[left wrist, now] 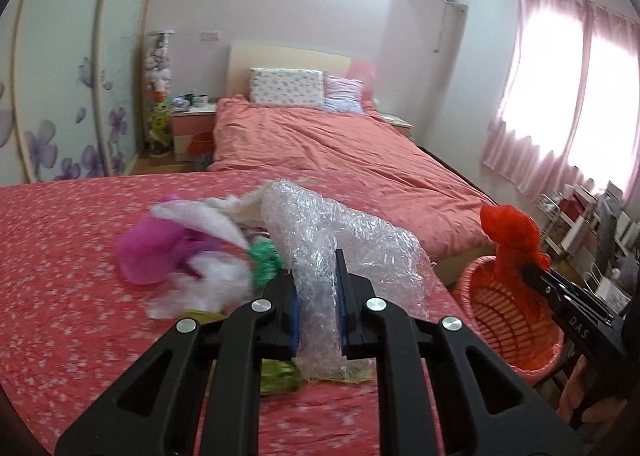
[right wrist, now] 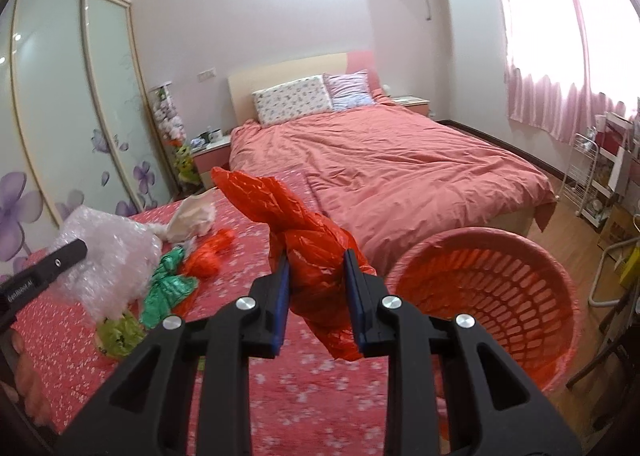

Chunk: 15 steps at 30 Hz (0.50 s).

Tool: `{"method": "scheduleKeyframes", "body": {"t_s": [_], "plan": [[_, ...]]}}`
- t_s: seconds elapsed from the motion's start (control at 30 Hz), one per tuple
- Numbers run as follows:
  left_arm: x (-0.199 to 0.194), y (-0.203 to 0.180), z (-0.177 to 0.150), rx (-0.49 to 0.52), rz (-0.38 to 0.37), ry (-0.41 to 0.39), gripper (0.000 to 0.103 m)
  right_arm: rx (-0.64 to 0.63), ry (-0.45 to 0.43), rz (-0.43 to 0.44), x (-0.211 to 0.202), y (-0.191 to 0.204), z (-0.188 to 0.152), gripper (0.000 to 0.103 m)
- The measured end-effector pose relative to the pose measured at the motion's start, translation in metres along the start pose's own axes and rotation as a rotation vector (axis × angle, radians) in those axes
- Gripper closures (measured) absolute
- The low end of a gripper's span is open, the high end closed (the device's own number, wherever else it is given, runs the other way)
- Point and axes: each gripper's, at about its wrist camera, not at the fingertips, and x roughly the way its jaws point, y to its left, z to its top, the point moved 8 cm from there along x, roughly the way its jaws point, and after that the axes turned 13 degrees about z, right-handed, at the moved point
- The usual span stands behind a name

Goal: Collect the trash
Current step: 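Carry both bags over the orange basket and open both tools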

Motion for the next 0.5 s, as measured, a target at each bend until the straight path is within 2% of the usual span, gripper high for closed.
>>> {"method": "scheduleKeyframes", "body": {"t_s": [0.5], "plan": [[0.018,-0.116,-0.017,0.105,-0.174,0.049,0.089,0.112,-0.04,-0.142,-0.028,-0.093,-0.011,0.077]]}}
